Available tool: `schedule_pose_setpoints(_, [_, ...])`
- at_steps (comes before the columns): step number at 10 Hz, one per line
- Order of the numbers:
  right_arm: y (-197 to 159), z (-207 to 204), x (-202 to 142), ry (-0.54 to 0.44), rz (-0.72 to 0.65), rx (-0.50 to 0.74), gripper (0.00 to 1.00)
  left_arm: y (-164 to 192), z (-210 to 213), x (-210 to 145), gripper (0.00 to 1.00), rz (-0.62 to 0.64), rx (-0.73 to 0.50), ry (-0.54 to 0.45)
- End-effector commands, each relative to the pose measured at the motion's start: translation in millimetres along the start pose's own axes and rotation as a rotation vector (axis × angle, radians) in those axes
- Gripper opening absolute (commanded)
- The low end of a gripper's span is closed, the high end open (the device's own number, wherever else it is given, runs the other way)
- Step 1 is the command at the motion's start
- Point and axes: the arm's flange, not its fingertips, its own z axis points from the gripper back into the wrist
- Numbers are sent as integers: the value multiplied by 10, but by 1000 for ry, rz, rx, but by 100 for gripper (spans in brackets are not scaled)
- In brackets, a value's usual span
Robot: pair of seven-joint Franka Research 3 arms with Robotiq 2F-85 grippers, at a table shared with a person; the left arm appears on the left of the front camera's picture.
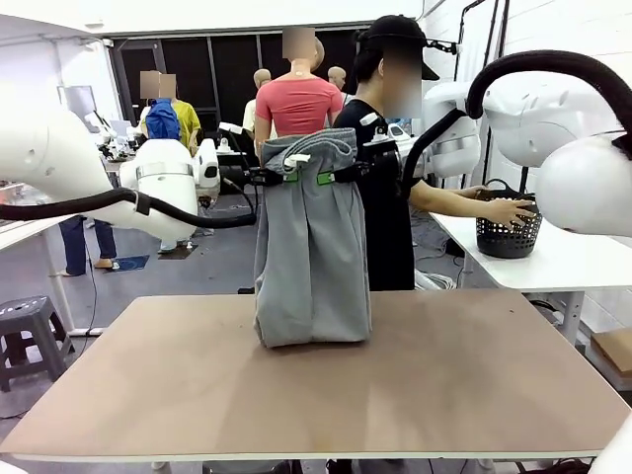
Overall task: Fold the training pants.
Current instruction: Fold the Training pants in half.
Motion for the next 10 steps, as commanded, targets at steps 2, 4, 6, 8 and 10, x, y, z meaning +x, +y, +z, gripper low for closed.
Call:
schedule_pose_setpoints(2, [-192,-44,135,64,46,-27,0,284,-51,210,0,-84,50,-61])
schedule_pose_setpoints(4, [-271,-91,-53,115,47,-43,0,440,-78,-21,0,-87,28,-59])
schedule_pose_setpoints(6, [-336,-206,-339,124,1,-19,0,574,-66,-280,0,-23,2,-46])
schedule_pose_setpoints(8, [-202,-266,-593,119,-117,35,0,392,4,-443,0,87,-115,9])
schedule_pose_setpoints(10, [-30,-249,-875,96,-238,117,0,180,192,-649,0,191,-234,113])
